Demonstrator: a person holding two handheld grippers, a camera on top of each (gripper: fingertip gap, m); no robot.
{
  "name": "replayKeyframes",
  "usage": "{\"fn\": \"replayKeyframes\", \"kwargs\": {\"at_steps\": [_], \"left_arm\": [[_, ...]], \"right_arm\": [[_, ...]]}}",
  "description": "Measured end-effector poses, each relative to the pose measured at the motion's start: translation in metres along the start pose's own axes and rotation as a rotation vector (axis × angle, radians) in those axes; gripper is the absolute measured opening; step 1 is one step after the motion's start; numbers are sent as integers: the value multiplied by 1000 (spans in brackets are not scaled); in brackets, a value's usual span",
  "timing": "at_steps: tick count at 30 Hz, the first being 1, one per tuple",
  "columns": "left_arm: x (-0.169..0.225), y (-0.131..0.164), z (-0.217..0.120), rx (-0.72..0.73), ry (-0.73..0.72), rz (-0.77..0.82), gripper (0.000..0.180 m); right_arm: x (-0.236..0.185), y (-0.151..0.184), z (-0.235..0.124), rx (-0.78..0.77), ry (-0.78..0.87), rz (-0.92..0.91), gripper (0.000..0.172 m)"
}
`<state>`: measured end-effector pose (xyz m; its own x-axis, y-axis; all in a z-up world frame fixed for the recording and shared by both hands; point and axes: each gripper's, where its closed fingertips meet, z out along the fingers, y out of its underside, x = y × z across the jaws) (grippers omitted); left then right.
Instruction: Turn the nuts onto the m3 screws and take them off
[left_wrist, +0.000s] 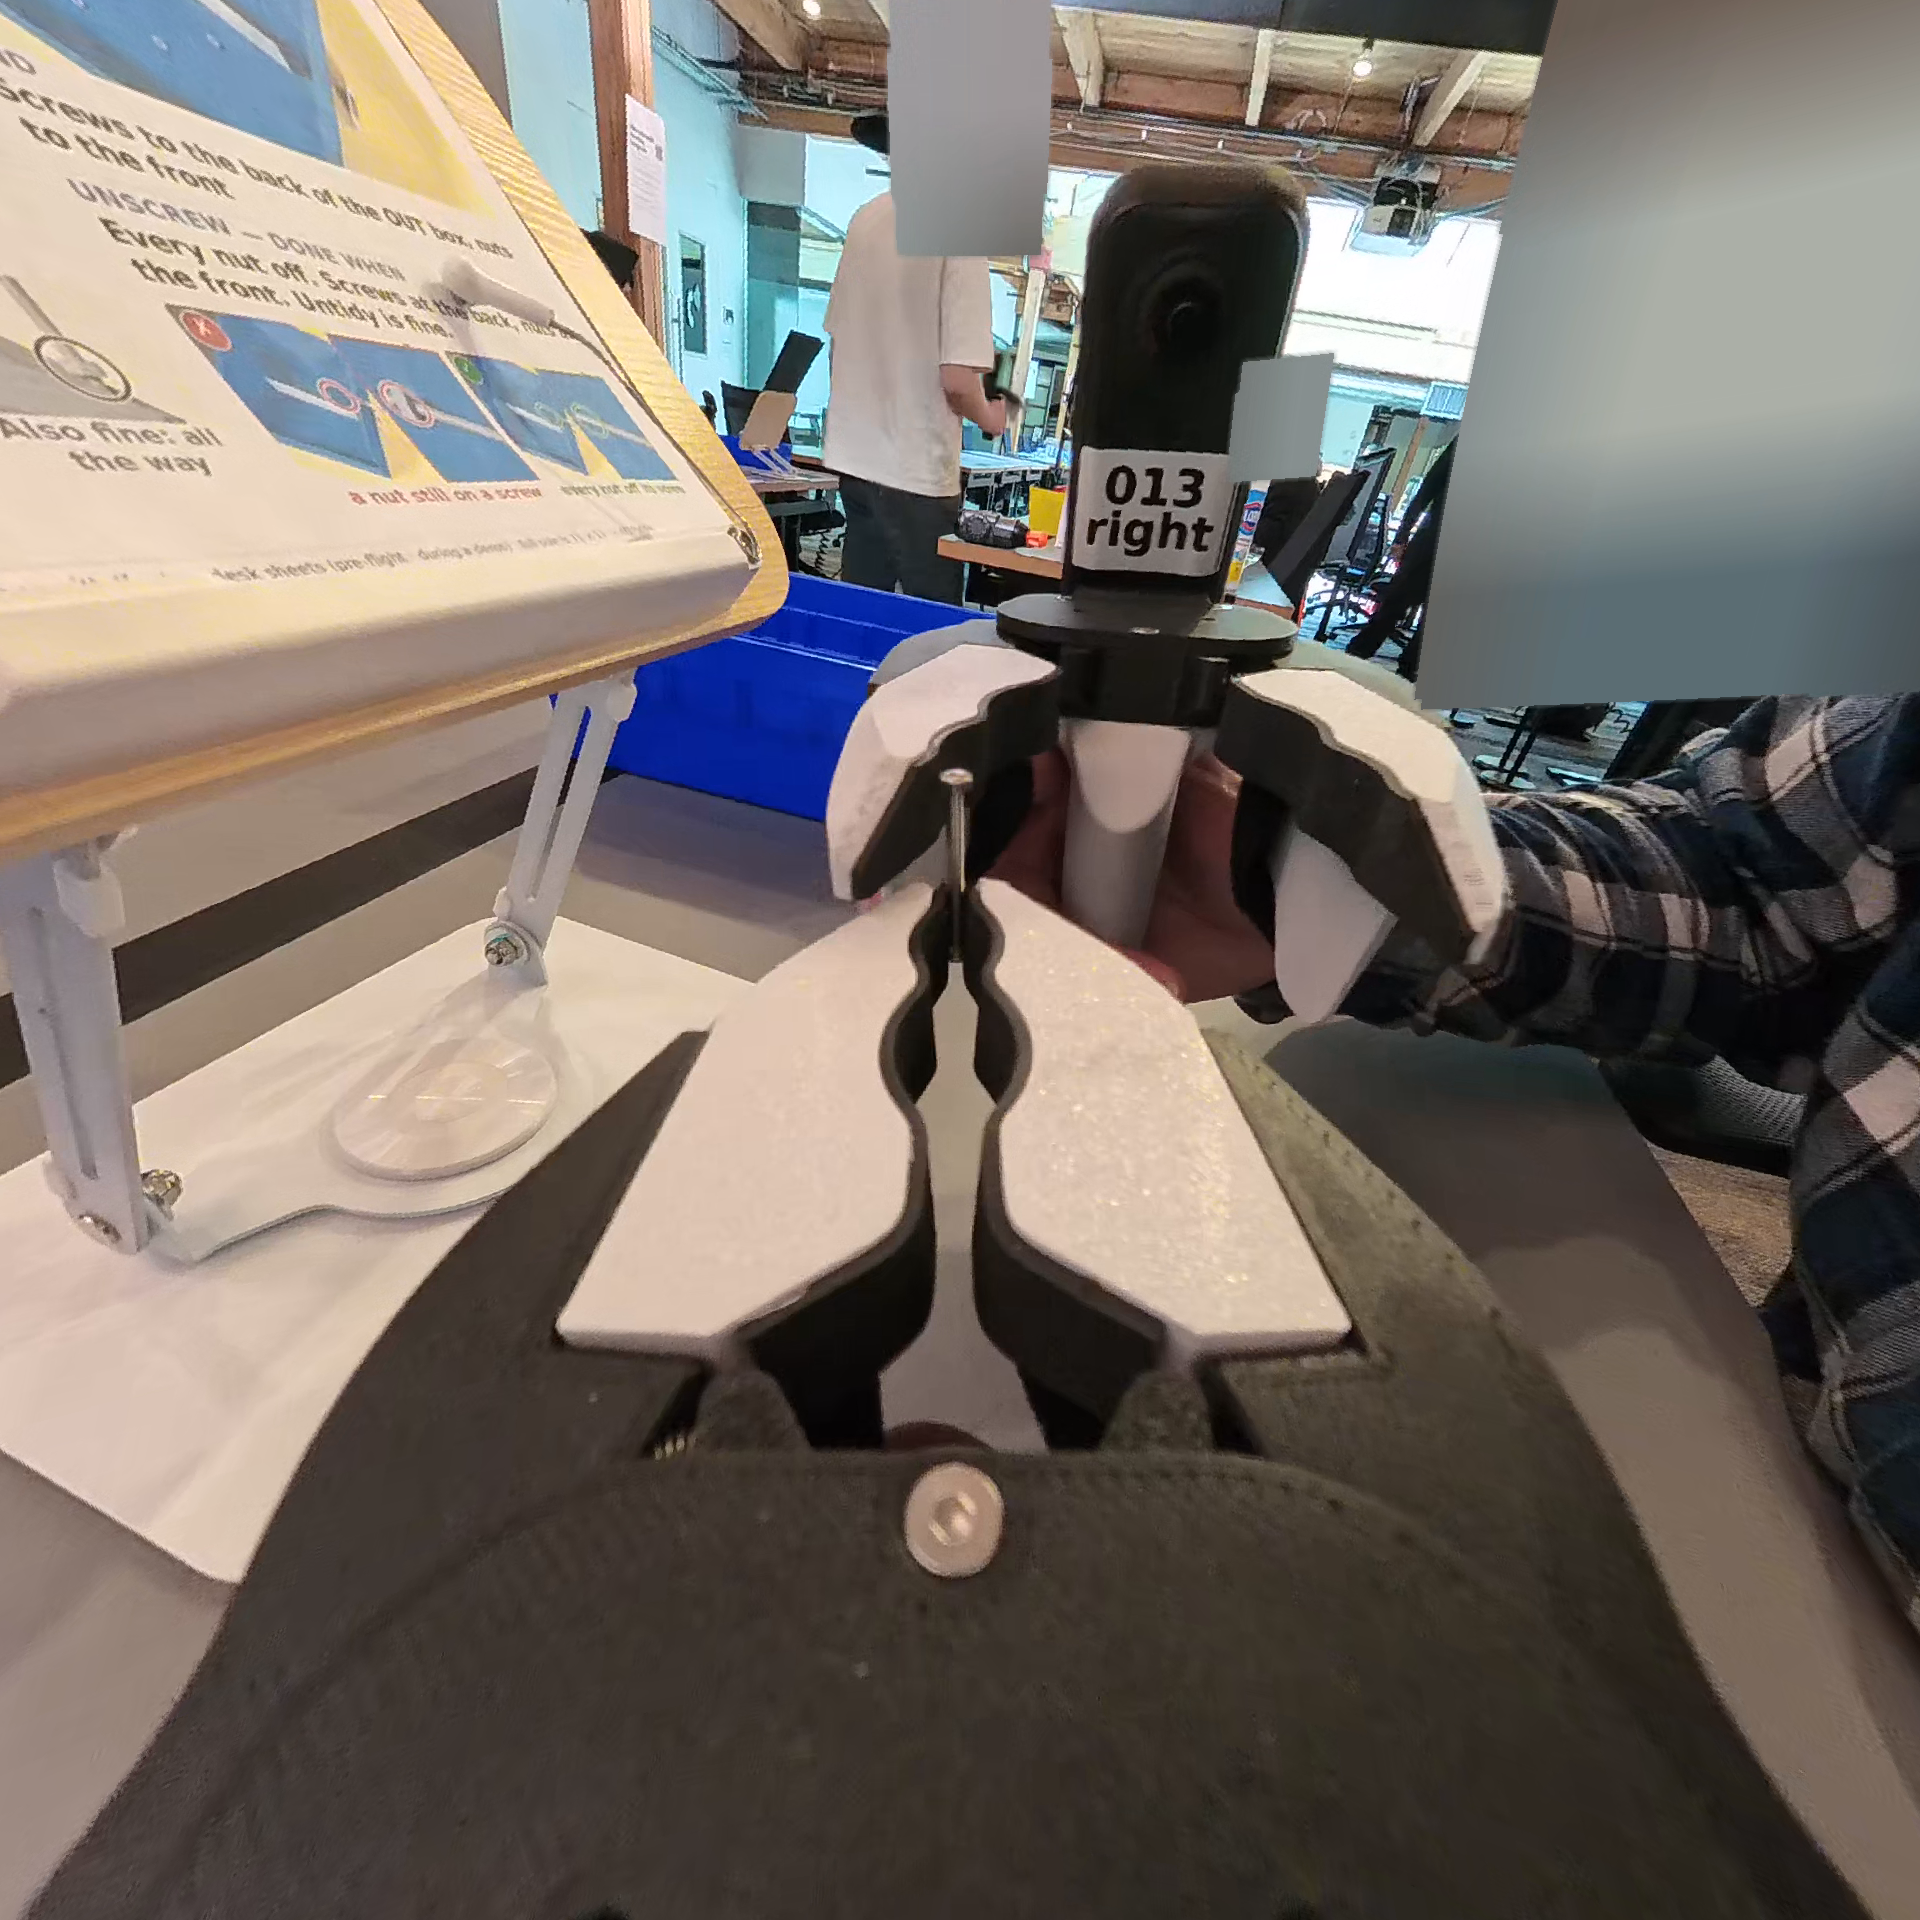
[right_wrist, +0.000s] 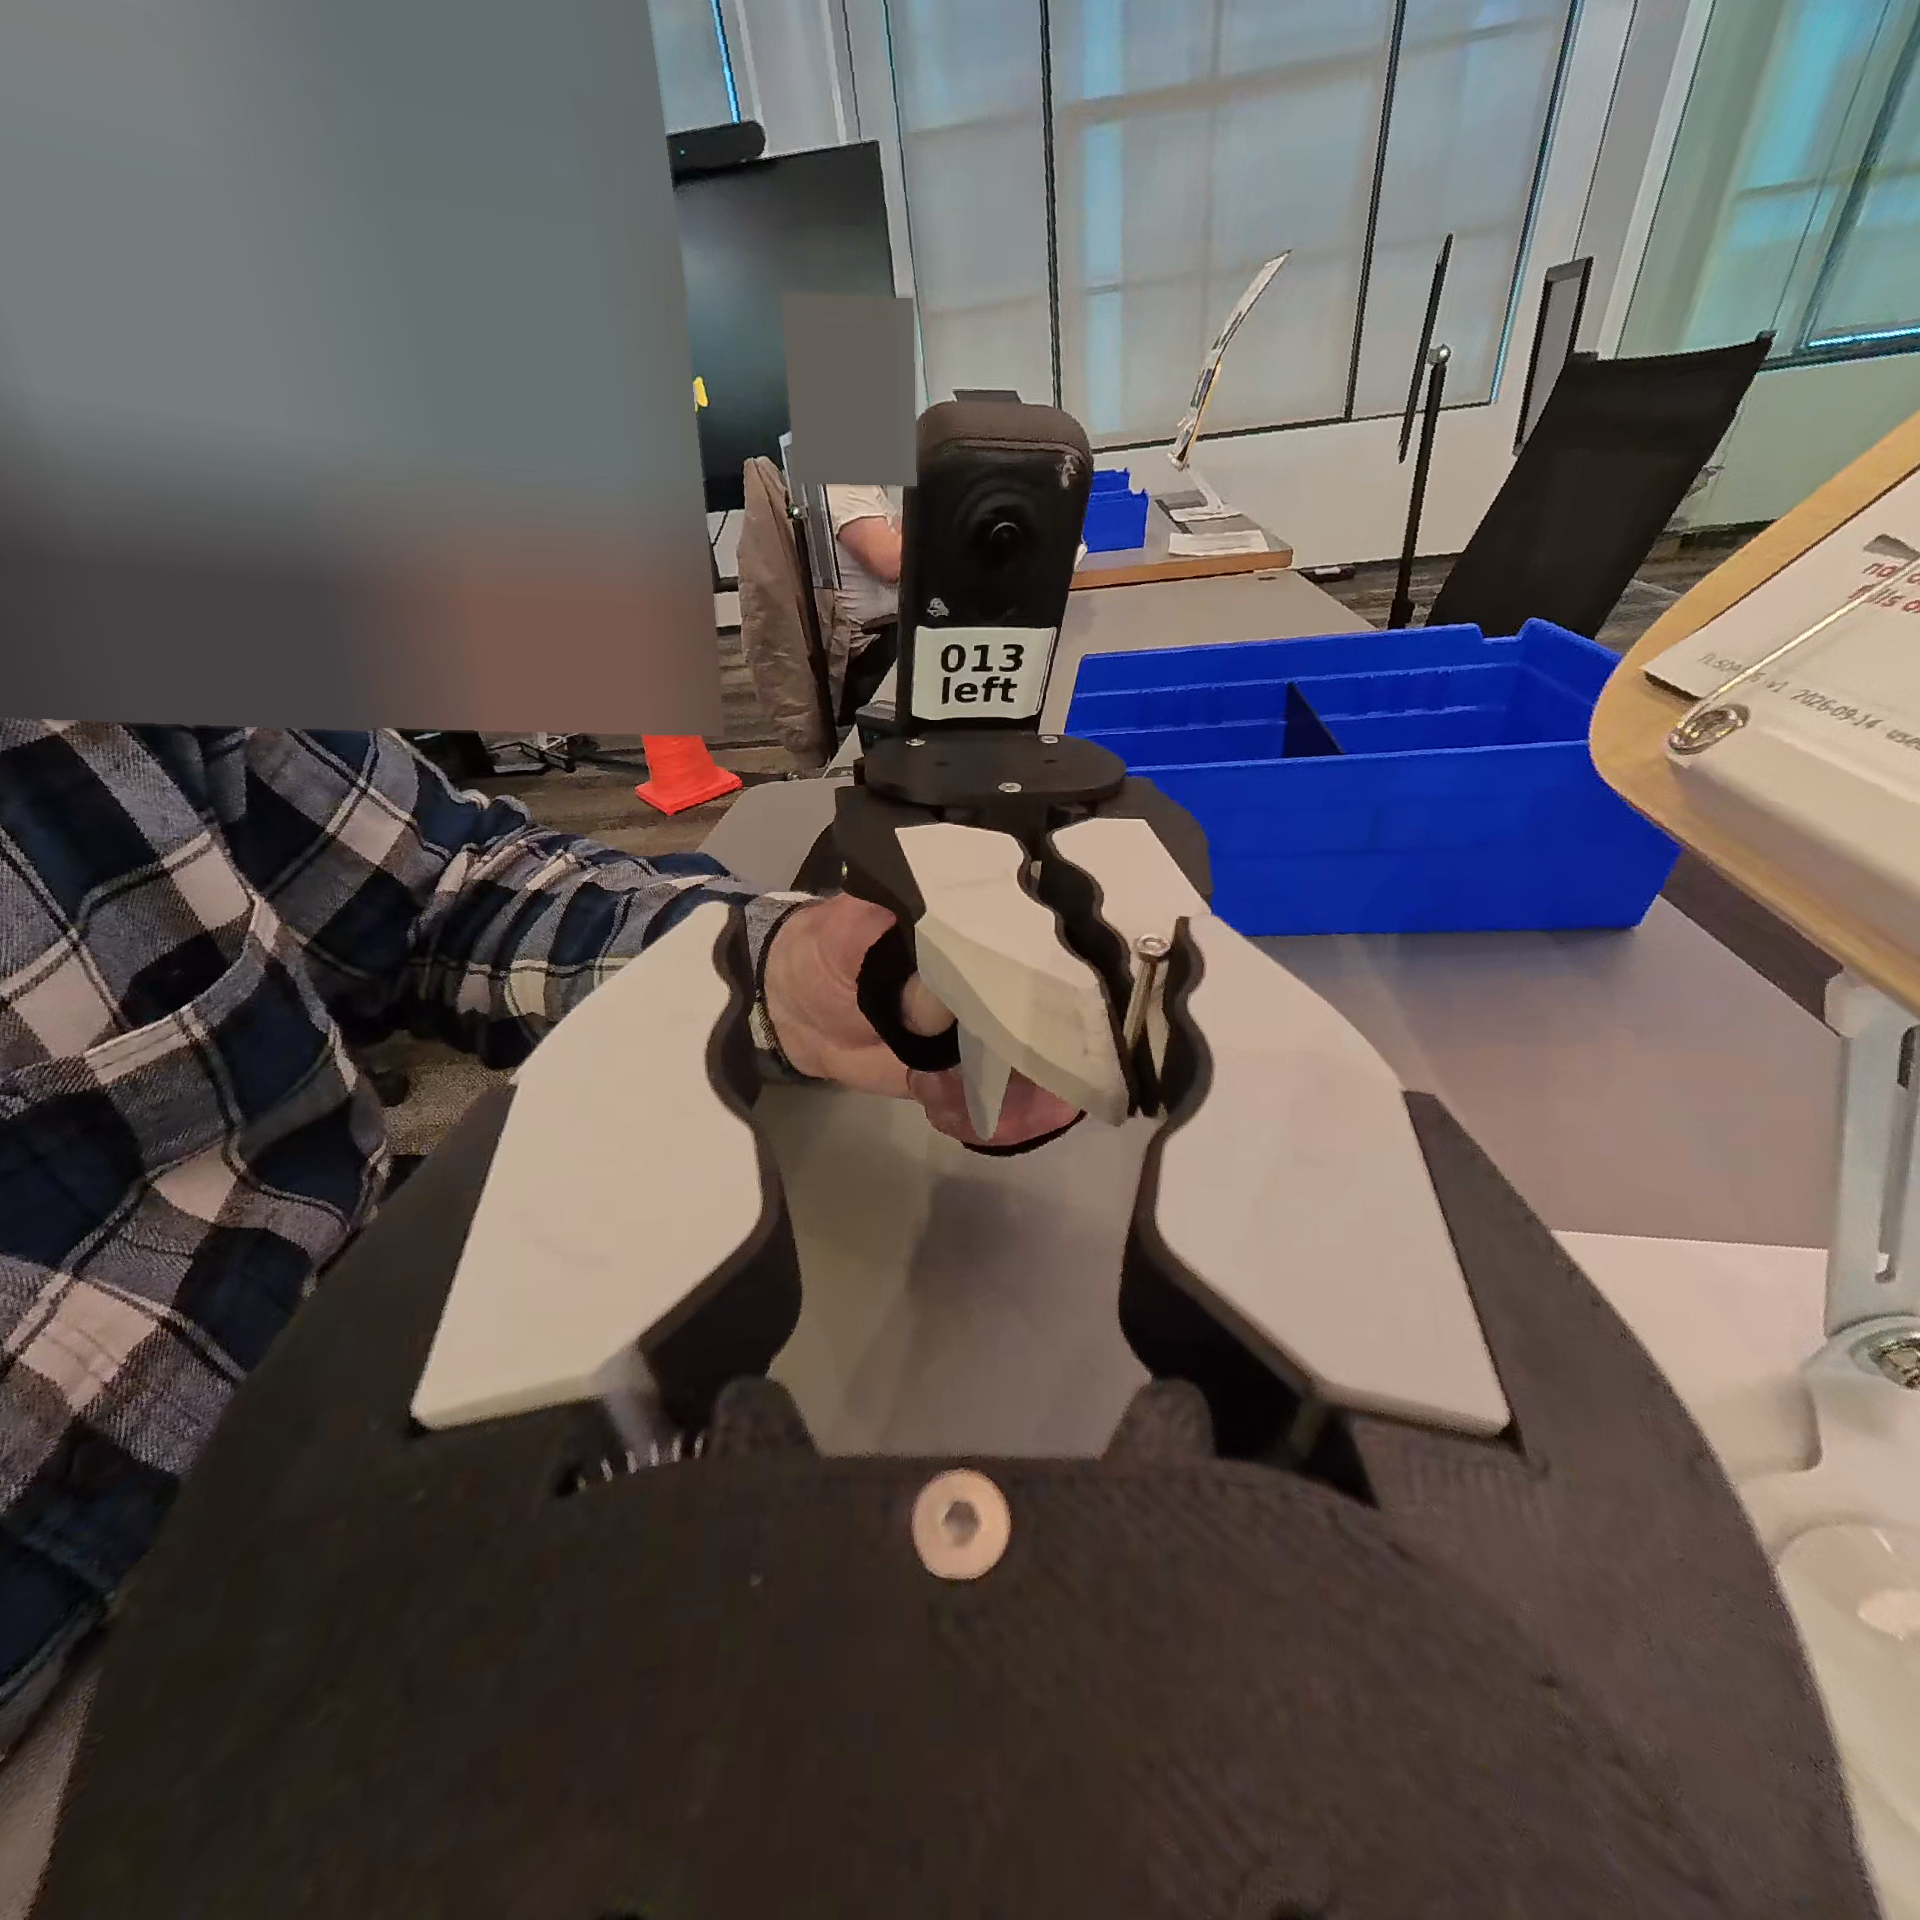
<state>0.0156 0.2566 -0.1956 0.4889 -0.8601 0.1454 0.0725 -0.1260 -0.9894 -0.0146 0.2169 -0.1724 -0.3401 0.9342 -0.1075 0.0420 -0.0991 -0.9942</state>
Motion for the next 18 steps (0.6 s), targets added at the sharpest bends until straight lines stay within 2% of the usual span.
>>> {"fn": "replayKeyframes", "kwargs": {"at_steps": [13, 15, 18], "left_arm": [[-6, -1, -3, 2, -11, -8, 1], [-6, 0, -2, 0, -12, -11, 1], [-5, -1, -1, 3, 1, -17, 1]], "right_arm": [[-4, -1, -17, 13, 24, -17, 76], [-5, -9, -25, 51, 30, -21, 67], [6, -12, -25, 74, 69, -16, 80]]}}
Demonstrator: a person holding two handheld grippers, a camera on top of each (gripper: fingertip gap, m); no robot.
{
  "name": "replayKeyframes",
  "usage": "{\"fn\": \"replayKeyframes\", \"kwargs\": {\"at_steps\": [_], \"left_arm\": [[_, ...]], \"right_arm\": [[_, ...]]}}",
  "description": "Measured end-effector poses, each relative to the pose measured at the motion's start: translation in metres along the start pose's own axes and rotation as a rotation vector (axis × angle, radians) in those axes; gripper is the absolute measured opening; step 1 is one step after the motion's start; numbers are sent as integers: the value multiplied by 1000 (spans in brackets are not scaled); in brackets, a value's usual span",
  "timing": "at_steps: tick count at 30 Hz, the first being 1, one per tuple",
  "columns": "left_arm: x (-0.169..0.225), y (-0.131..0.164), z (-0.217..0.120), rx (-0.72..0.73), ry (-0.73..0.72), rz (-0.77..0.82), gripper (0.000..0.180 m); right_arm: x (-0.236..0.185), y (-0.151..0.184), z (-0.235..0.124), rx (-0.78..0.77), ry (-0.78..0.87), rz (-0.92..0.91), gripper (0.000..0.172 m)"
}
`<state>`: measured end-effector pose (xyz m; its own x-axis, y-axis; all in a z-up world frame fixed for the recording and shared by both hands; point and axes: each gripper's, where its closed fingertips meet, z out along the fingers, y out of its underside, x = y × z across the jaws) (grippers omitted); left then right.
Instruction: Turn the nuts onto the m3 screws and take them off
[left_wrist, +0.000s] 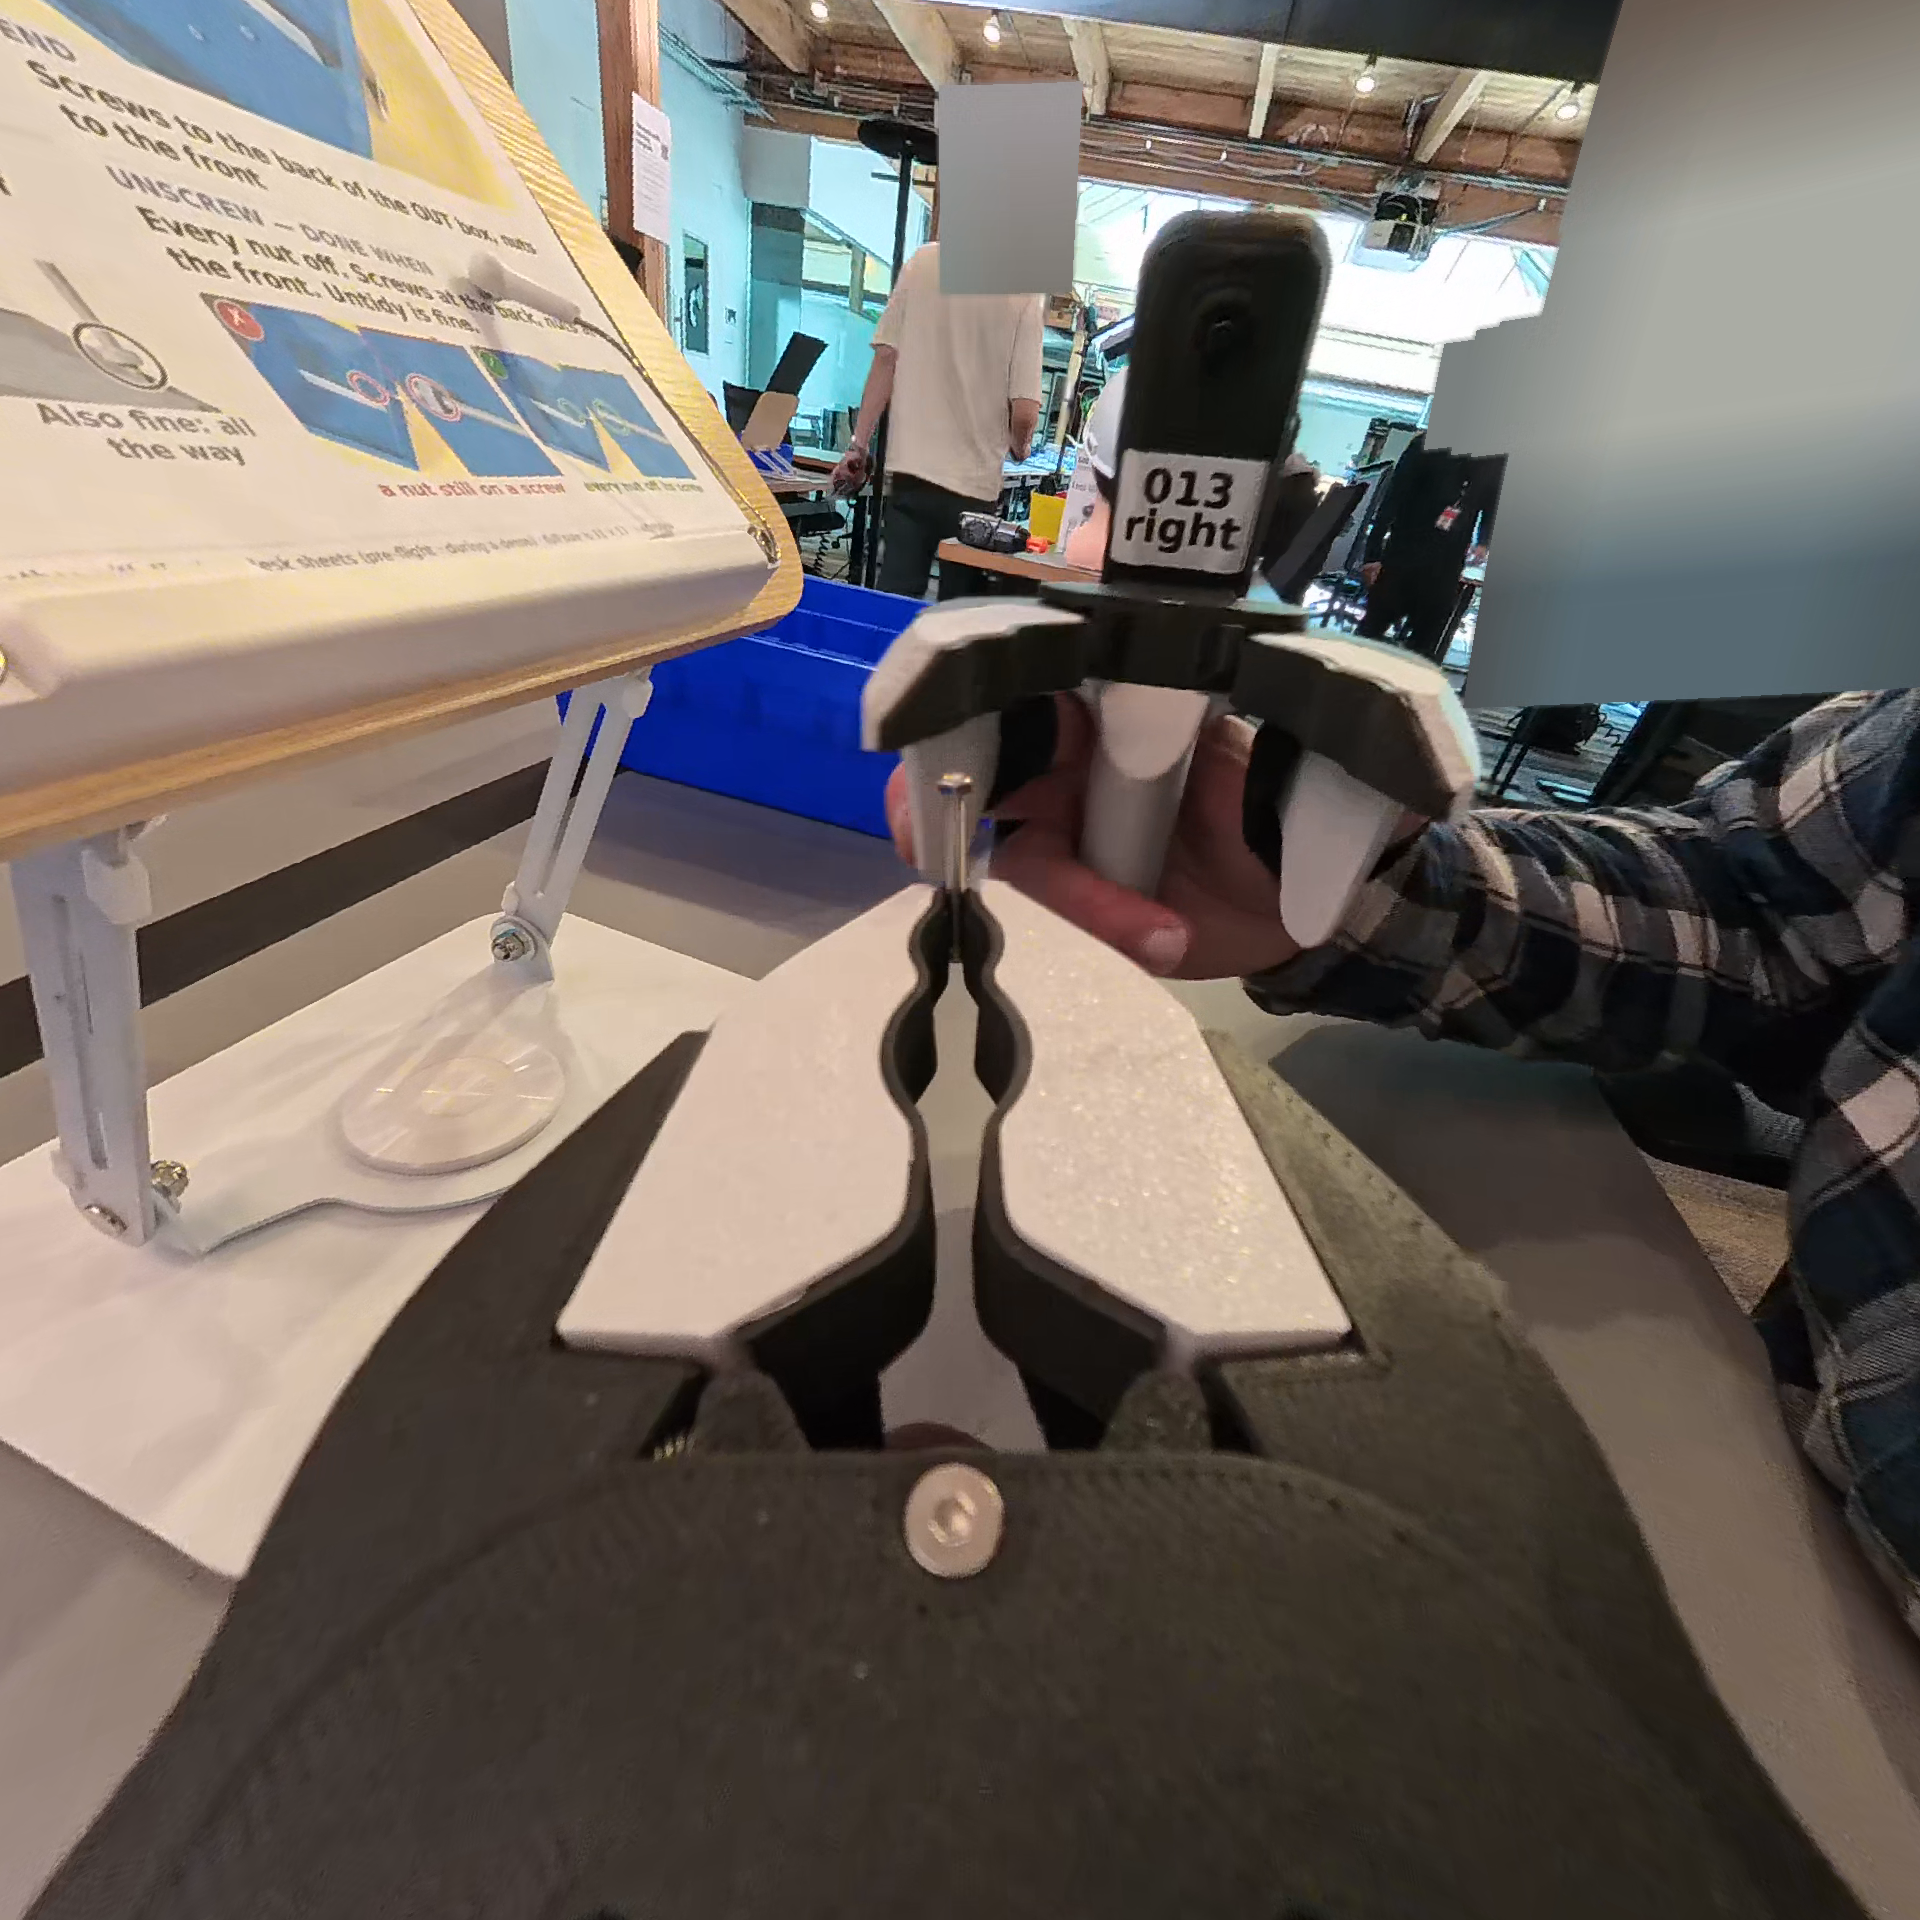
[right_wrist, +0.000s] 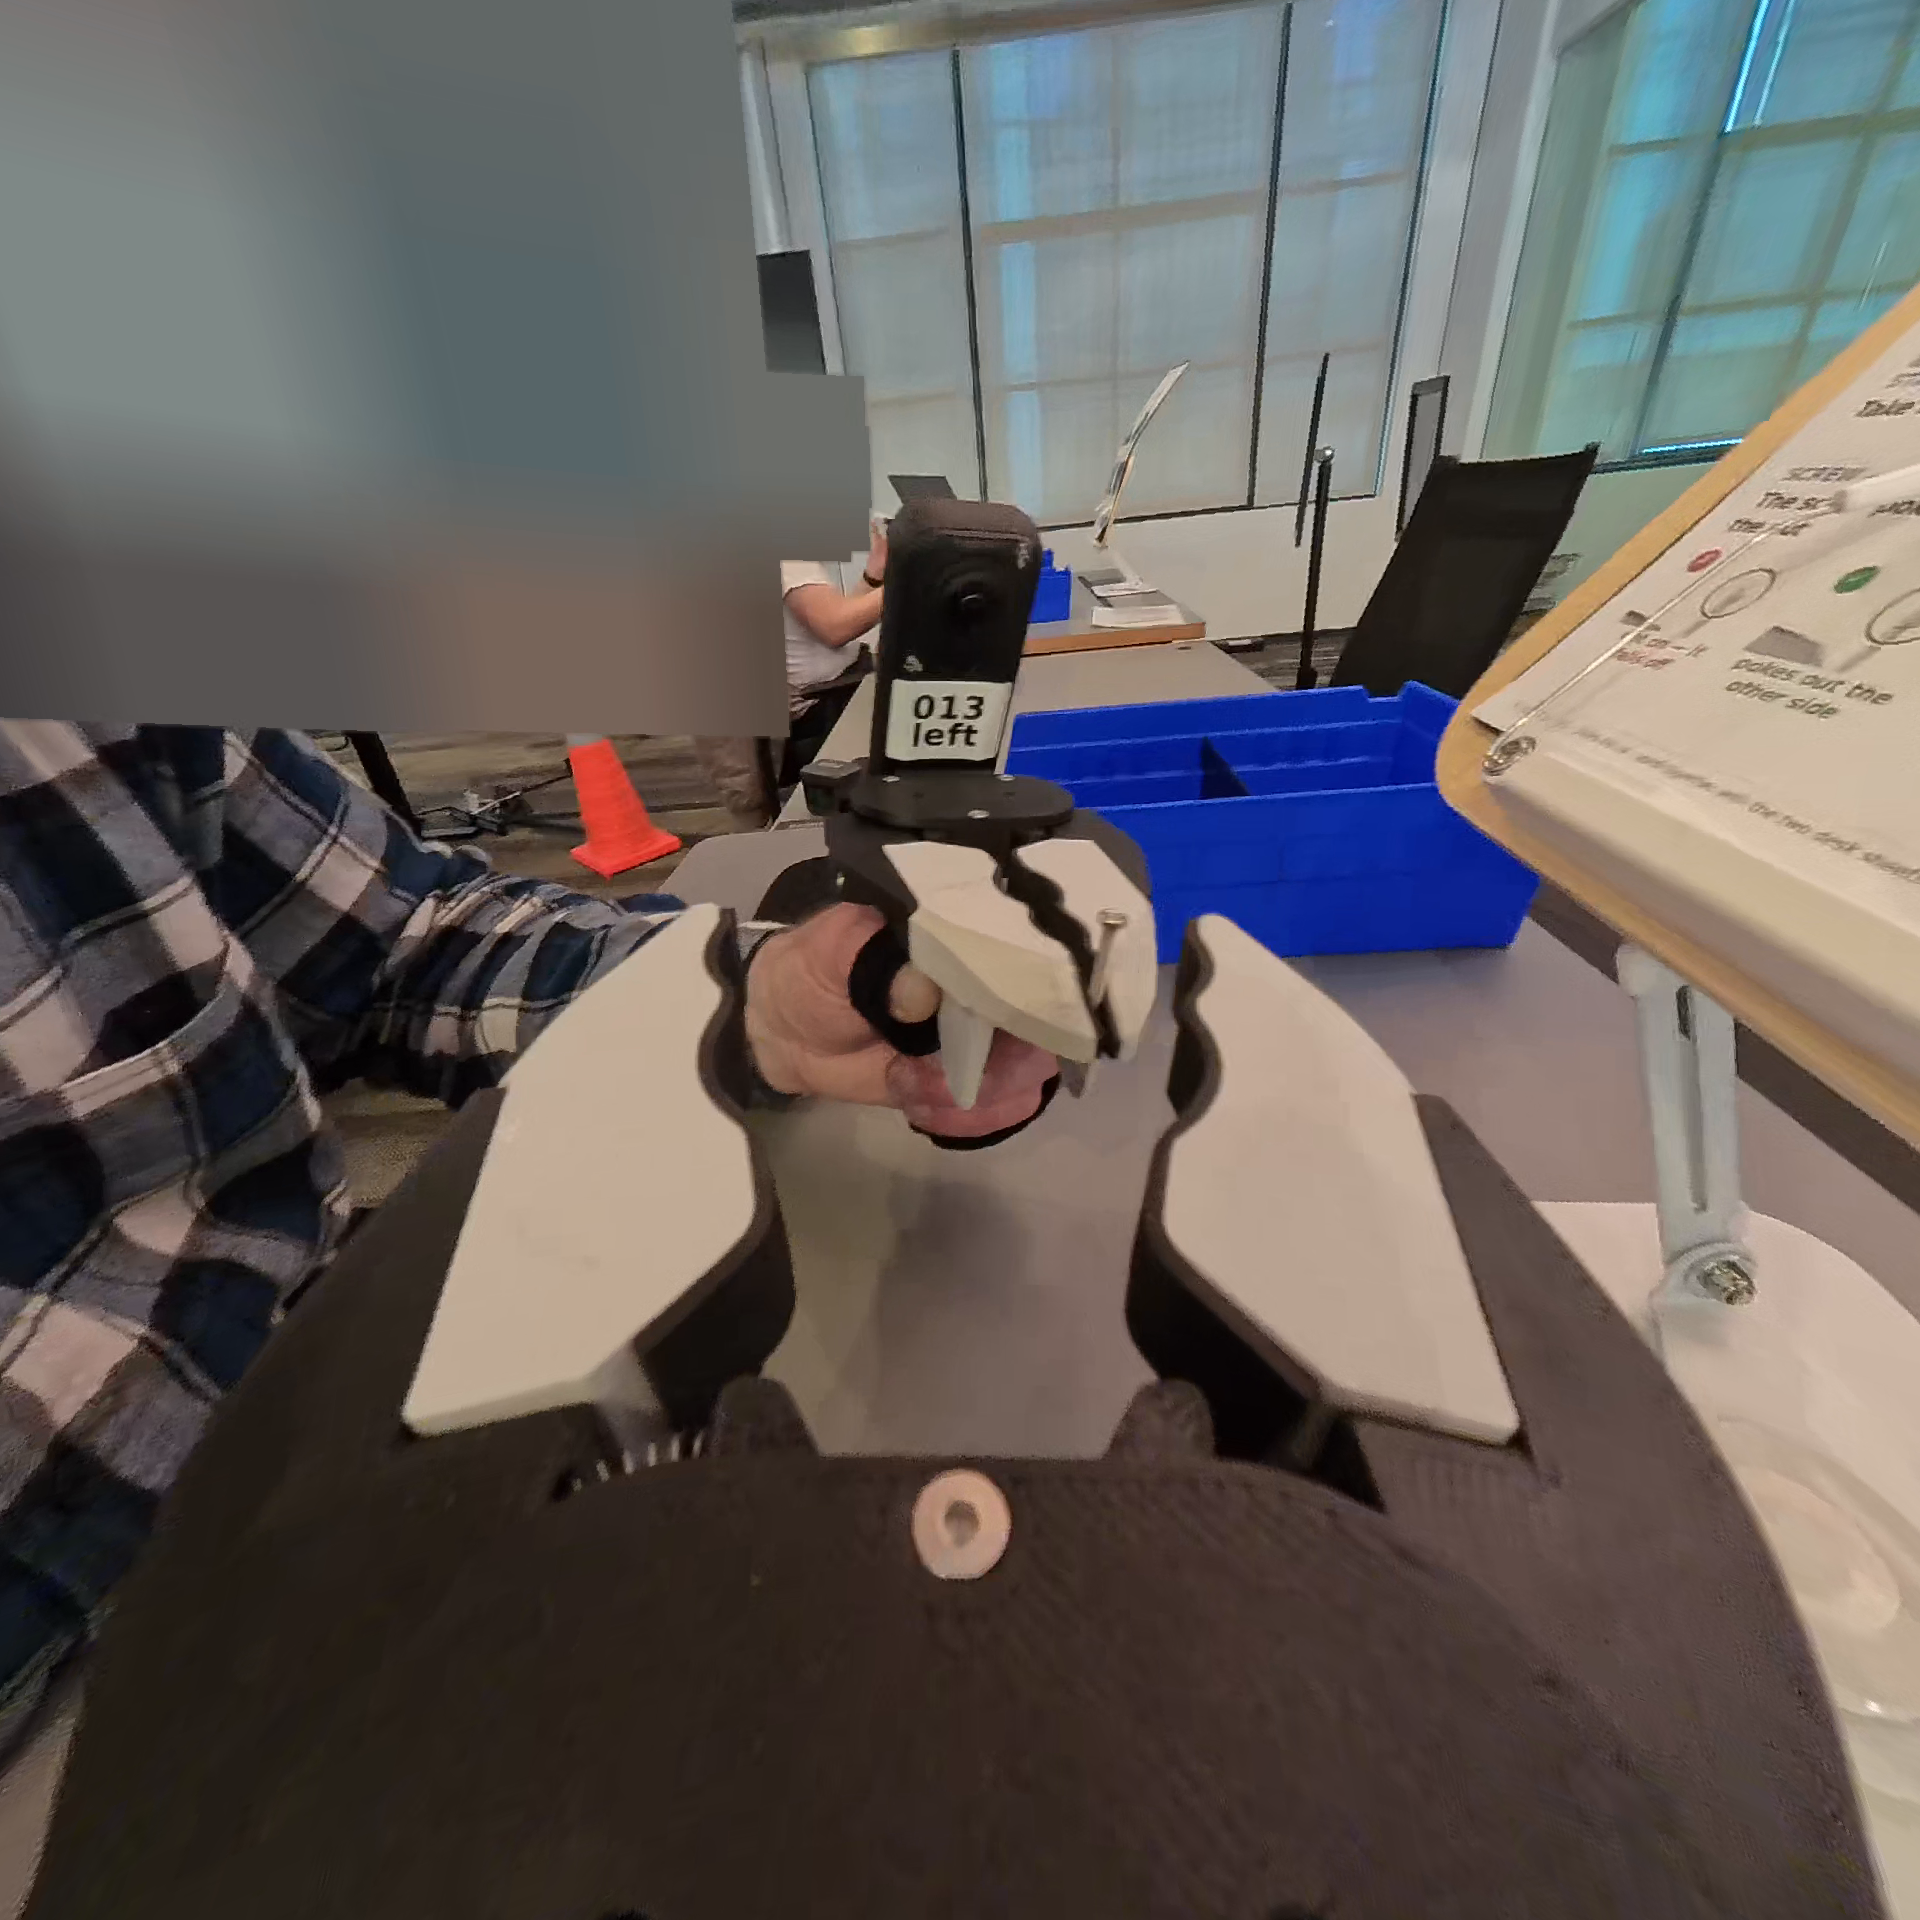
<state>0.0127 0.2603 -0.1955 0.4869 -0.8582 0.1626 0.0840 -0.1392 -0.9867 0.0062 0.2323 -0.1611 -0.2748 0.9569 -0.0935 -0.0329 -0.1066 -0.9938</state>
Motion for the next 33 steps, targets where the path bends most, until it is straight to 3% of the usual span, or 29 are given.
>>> {"fn": "replayKeyframes", "kwargs": {"at_steps": [7, 13, 16, 22, 27, 33], "left_arm": [[1, 4, 7, -24, 0, -1, 1], [-4, -1, 1, 0, -13, -16, 1], [-8, -1, -1, -2, -27, -25, 1], [-1, 3, 7, -19, 8, -26, 1], [-2, 2, 10, -12, -7, -35, 1], [-9, -3, 4, 7, -32, -40, 1]], "right_arm": [[-4, 14, 29, -31, -82, -8, 89], [-9, 10, 13, -18, -66, -16, 90], [-11, 1, -4, 33, -55, -10, 75], [6, 7, 12, 20, -28, -10, 96], [-4, 13, 31, 8, -104, -9, 95], [-6, 7, 9, 40, -70, -9, 93]]}}
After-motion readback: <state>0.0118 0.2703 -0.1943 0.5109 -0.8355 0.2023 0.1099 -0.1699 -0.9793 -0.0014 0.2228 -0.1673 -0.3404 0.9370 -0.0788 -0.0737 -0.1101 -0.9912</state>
